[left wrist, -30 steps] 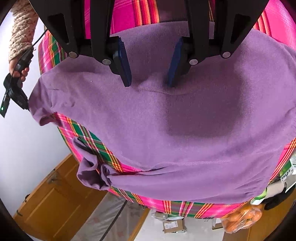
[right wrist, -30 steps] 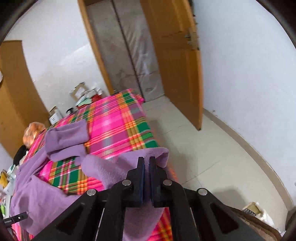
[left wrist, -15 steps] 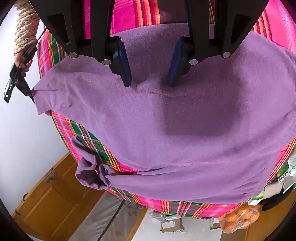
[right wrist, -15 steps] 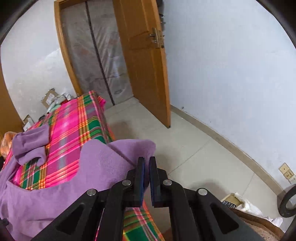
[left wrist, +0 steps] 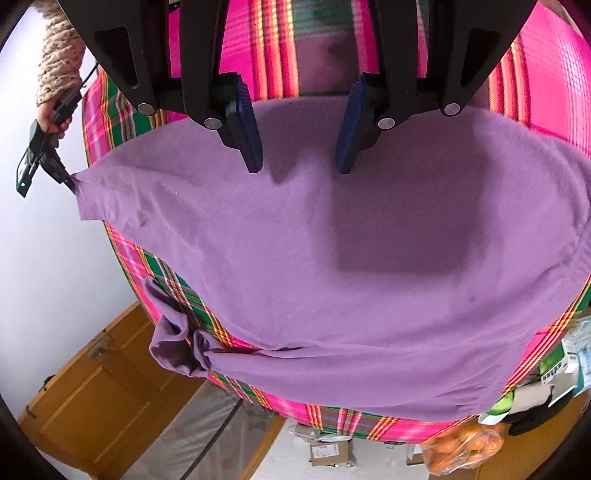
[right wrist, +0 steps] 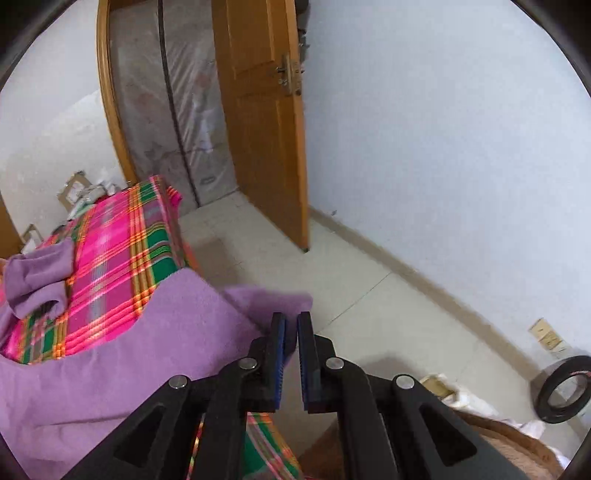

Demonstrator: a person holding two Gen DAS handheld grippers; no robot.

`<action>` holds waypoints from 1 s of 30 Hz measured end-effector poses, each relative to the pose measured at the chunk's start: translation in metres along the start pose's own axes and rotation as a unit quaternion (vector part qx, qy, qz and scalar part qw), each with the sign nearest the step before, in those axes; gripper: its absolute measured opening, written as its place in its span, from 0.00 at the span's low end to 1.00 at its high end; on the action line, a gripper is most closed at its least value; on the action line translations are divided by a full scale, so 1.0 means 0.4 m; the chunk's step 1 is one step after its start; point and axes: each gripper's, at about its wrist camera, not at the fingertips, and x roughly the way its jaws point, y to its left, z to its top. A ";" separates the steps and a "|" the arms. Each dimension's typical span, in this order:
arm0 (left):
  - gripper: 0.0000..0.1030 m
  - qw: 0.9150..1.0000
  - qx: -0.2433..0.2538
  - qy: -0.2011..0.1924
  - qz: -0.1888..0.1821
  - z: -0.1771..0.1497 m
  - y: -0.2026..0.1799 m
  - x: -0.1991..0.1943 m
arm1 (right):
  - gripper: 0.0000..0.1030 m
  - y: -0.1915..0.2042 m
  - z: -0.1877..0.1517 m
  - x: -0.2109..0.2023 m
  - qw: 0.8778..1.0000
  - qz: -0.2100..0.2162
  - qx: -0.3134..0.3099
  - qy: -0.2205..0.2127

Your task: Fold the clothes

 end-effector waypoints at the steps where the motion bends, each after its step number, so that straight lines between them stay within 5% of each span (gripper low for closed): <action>1: 0.41 1.000 -0.001 0.000 0.001 -0.005 0.003 -0.004 | 0.06 -0.004 -0.001 -0.006 1.000 -0.002 0.004 -0.001; 7: 0.41 1.000 -0.028 0.005 -0.005 -0.041 0.039 -0.044 | 0.08 0.011 -0.034 -0.076 0.999 0.049 -0.001 -0.006; 10: 0.41 0.999 -0.054 0.004 -0.005 -0.055 0.071 -0.066 | 0.14 0.072 -0.079 -0.127 0.990 0.135 -0.040 -0.002; 18: 0.42 0.992 -0.128 -0.016 0.010 -0.082 0.173 -0.118 | 0.16 0.339 -0.220 -0.223 0.924 0.310 -0.219 0.033; 21: 0.42 0.987 -0.159 -0.029 0.014 -0.089 0.220 -0.141 | 0.34 0.419 -0.269 -0.247 0.900 0.338 -0.270 0.040; 25: 0.42 0.978 -0.202 -0.049 0.029 -0.094 0.282 -0.172 | 0.36 0.512 -0.341 -0.270 0.868 0.362 -0.338 0.045; 30: 0.42 0.968 -0.238 -0.070 0.032 -0.091 0.338 -0.195 | 0.46 0.566 -0.406 -0.293 0.846 0.351 -0.401 0.032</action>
